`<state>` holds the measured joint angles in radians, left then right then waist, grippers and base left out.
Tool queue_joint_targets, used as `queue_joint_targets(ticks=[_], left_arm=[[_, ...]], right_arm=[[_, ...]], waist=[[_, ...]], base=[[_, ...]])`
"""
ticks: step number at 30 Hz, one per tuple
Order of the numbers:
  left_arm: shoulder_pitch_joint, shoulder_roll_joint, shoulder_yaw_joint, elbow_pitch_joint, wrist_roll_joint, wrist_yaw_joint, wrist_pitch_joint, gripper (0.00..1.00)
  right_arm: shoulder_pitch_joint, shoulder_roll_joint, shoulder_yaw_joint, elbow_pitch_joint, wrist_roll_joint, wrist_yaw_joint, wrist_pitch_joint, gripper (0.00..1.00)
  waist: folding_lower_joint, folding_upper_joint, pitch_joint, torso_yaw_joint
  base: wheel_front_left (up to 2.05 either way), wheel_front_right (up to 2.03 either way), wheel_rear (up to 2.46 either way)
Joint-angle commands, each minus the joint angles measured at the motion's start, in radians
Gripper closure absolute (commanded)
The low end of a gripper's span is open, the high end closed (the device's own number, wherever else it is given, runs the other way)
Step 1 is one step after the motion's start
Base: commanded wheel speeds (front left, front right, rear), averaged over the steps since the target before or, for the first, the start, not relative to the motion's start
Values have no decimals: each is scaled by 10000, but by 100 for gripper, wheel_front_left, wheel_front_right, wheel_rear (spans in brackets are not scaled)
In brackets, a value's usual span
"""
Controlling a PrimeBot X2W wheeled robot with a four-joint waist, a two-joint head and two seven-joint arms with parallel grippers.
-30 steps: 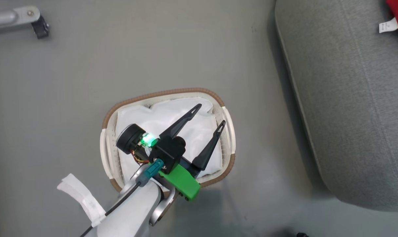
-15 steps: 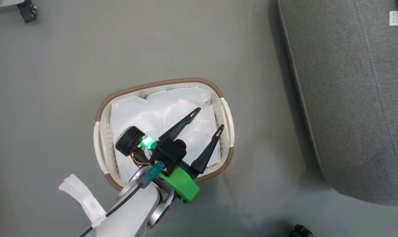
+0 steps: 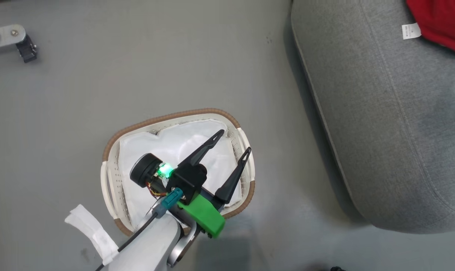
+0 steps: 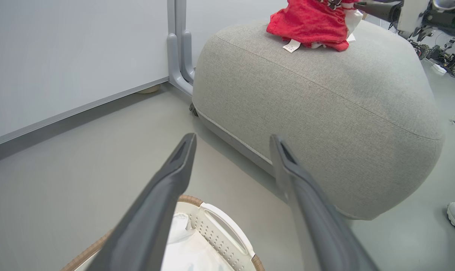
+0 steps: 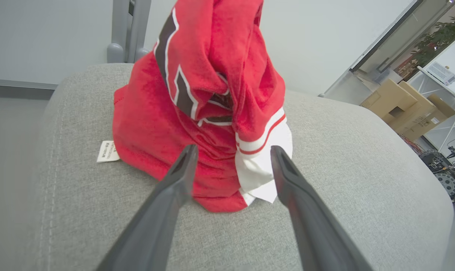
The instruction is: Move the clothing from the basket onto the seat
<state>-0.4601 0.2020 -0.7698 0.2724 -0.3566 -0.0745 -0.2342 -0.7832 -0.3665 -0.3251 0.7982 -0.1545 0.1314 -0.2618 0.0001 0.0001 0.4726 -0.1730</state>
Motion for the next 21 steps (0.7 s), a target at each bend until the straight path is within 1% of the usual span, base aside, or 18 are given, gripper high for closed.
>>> queue_joint_targets(ticks=[1, 6, 11, 18, 21], left_arm=[[163, -14, 92, 93, -65, 71, -78, 0], [352, -228, 271, 433, -352, 97, -225, 0], [590, -518, 578, 768, -613, 106, -305, 0], [1077, -811, 1467, 860, -743, 253, -309, 0], [1371, -876, 1937, 732, -706, 326, -310, 0]], right_arm=[[338, 3, 122, -184, 168, -14, -44, 0], [996, -2, 611, -694, 485, -14, -45, 0], [1204, -159, 1151, -1001, 699, -14, -45, 0], [1257, -43, 1962, -1409, 1097, -14, -11, 0], [1366, 181, 2163, -1533, 1320, -14, -7, 0]], waist=[[-1, -1, -598, -271], [-1, -1, -1443, -264], [-1, -1, -2261, -71], [-1, -1, -3222, 606], [-1, -1, -3508, 918]], base=[[0, 0, 0], [0, 0, 0], [0, 0, 0], [0, 0, 0], [0, 0, 0]])
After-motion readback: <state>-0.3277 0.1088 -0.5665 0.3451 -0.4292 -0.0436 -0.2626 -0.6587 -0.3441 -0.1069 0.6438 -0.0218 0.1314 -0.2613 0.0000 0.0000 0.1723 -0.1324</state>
